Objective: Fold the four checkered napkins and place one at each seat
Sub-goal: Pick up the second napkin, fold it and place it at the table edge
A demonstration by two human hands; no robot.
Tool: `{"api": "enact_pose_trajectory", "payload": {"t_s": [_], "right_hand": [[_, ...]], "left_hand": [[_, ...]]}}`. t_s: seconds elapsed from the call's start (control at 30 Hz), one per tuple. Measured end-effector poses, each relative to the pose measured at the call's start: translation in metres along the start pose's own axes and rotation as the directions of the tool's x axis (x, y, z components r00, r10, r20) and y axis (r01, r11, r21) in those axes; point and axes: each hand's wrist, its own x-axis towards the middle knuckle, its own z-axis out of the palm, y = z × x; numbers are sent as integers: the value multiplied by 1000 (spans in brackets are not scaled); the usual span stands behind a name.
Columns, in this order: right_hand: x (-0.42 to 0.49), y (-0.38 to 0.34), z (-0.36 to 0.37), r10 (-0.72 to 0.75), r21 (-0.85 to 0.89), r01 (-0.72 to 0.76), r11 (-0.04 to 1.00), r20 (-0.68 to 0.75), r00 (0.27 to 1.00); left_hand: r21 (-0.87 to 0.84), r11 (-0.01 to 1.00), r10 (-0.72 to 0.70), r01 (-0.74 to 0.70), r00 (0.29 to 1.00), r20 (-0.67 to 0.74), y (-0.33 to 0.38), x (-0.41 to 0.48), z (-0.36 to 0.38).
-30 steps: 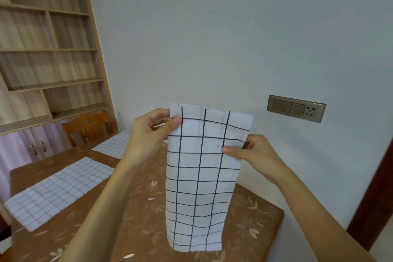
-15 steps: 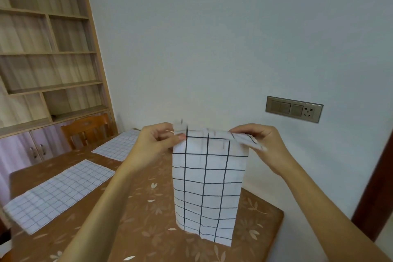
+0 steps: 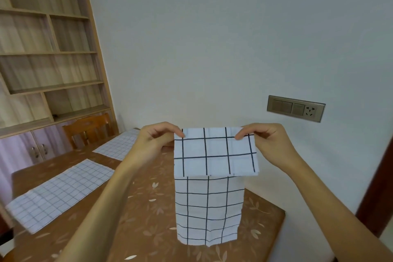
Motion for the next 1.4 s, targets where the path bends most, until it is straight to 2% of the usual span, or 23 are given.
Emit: {"api": "enact_pose_trajectory", "payload": {"t_s": [0.1,0.17,0.27,0.4,0.6,0.93,1.1,1.17,1.27,1.4], "right_hand": [[2,2,-2,-1,-53,0,999,-12,1000],[0,1,-1,10,-28,-10,1000,-20,1000],[-1,-1,3,110,151,-109,982,2,994],[0,6,5,213,292,-221,931,61,975],[-16,6,22,239,168,-276,946,210,948],[-13,15,34,249,167,-252,953,40,968],[-11,15,34,228,203,-220,954,-16,974],[-10,16,33,224,202,-215,956,-27,974],[-10,17,29,220,193,-213,958,-11,976],[-14,17,21,199,135,-214,967,121,973]], "left_hand": [[23,1000,-18,18,1000,-5,1,0,3],[-7,999,-35,35,999,-18,3,1,4],[-79,996,-42,40,999,-32,4,2,5],[98,993,71,-64,995,-73,3,0,7],[68,994,97,-90,989,-110,3,3,8],[134,988,97,-80,988,-120,1,-1,9],[97,994,-59,48,992,107,-9,-8,8],[131,990,-69,52,990,125,-13,-9,9],[121,991,-66,54,993,97,-14,-8,7],[181,982,-54,43,997,59,-12,-7,8]]}}
